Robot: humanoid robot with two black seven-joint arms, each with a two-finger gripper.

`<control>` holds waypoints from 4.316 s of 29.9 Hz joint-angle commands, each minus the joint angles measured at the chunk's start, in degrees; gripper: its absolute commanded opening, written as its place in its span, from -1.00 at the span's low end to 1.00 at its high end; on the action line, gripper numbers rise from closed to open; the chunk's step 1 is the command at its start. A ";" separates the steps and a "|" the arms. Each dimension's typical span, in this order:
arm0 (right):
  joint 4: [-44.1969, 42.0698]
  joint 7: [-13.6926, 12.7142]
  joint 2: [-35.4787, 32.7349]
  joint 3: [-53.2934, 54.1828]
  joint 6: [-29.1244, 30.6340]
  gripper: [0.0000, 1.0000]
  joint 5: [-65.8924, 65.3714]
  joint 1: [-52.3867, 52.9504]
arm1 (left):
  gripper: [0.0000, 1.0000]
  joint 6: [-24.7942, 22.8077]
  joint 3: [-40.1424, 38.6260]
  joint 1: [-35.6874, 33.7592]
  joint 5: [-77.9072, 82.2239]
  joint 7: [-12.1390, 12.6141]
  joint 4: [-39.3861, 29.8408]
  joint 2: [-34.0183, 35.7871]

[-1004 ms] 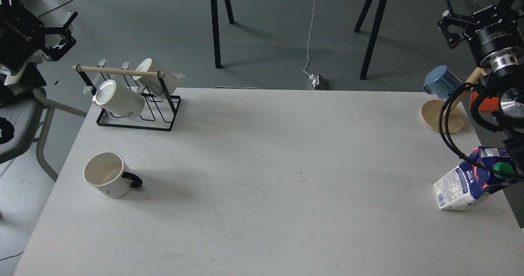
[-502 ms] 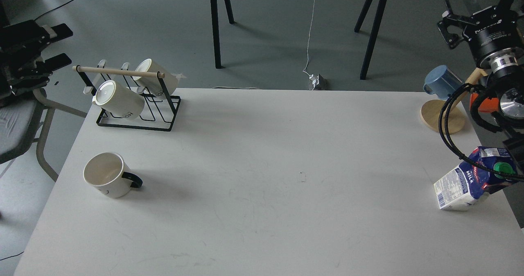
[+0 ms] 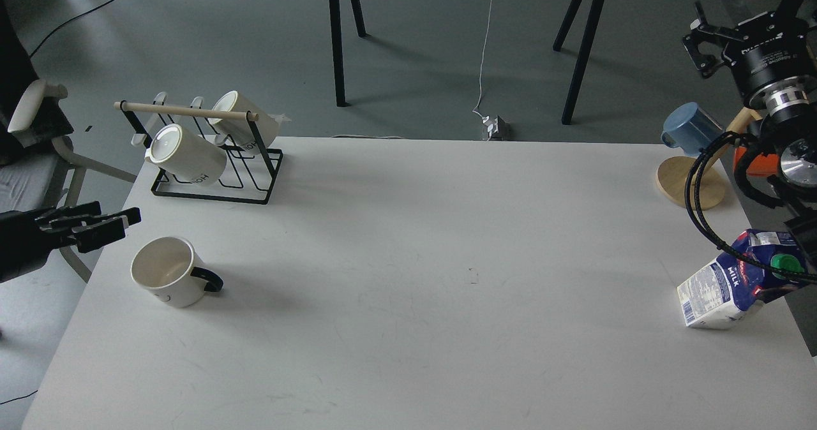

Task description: Place cup and milk with both arms

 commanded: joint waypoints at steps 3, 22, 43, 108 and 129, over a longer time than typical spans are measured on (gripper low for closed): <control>0.06 0.00 -0.04 -0.08 0.00 1.00 -0.08 0.04 | 0.56 1.93 0.73 0.48 1.23 0.03 4.72 -3.90; -0.03 0.00 -0.48 -0.17 0.00 1.00 -0.17 -0.05 | -0.13 8.17 0.73 4.08 14.58 0.03 18.35 -14.45; -0.38 0.00 -0.57 -0.26 0.00 1.00 -0.26 -0.05 | -0.94 8.00 0.11 0.14 14.77 0.03 15.99 -14.89; 0.23 -0.44 -7.25 -0.52 0.00 1.00 -1.22 -0.31 | 0.36 -24.96 -2.78 -20.00 33.33 9.30 8.95 -56.47; 21.66 -0.44 -21.39 0.27 0.00 1.00 0.09 -10.06 | 0.99 -23.82 -31.70 -22.46 -47.87 10.10 11.40 -43.81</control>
